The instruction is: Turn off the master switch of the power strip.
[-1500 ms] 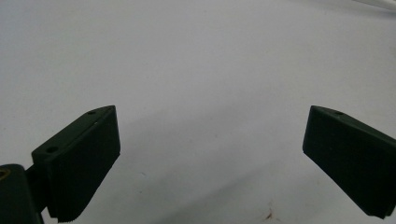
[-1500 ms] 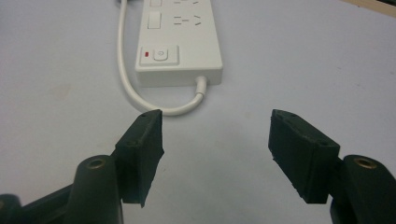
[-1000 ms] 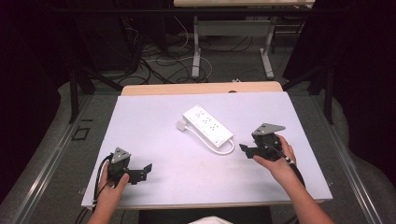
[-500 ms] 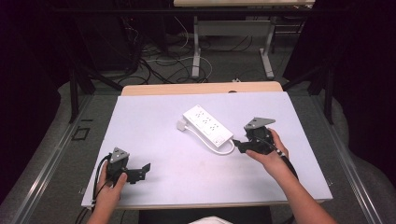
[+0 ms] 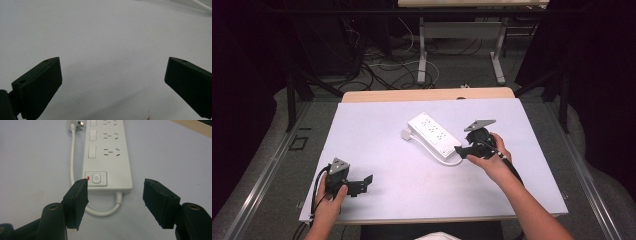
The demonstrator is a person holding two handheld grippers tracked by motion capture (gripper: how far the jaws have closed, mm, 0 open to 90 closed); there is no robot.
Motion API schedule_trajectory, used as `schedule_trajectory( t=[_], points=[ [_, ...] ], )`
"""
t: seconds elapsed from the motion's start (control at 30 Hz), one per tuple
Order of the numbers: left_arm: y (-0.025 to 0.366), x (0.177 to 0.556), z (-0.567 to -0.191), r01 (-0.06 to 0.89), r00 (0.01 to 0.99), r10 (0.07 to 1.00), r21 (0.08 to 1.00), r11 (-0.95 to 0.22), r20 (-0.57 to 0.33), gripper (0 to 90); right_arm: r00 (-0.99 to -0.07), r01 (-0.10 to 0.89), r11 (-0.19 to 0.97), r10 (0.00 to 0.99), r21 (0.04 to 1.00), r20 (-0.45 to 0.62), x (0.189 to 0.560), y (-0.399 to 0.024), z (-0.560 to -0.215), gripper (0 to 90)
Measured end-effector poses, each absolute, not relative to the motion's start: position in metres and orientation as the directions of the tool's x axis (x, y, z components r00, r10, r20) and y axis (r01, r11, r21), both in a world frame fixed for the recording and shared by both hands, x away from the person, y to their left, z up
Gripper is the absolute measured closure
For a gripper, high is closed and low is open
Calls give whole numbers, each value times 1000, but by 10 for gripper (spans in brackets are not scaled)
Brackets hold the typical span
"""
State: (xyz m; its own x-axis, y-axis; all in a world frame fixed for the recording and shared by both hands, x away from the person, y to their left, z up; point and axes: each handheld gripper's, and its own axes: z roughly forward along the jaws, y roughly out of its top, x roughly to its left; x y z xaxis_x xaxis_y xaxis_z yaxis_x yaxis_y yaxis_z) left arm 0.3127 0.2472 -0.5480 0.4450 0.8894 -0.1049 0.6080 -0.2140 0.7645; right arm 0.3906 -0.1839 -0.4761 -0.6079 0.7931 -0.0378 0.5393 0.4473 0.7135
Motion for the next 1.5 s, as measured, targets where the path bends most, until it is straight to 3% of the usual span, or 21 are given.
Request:
schedule_trajectory(
  t=[0.67, 1.2, 1.5],
  points=[
    [247, 313, -549, 608, 445, 889, 765, -211, -109, 15, -588, 578, 414, 809, 703, 6, 408, -174, -463, 469],
    [247, 313, -548, 610, 452, 885, 762, -217, -111, 17, -577, 629, 419, 816, 654, 33, 422, -161, -468, 616],
    [247, 313, -549, 604, 445, 889, 770, -206, -112, 18, -589, 634, 445, 808, 633, 22, 425, -152, -475, 747]
  ],
)
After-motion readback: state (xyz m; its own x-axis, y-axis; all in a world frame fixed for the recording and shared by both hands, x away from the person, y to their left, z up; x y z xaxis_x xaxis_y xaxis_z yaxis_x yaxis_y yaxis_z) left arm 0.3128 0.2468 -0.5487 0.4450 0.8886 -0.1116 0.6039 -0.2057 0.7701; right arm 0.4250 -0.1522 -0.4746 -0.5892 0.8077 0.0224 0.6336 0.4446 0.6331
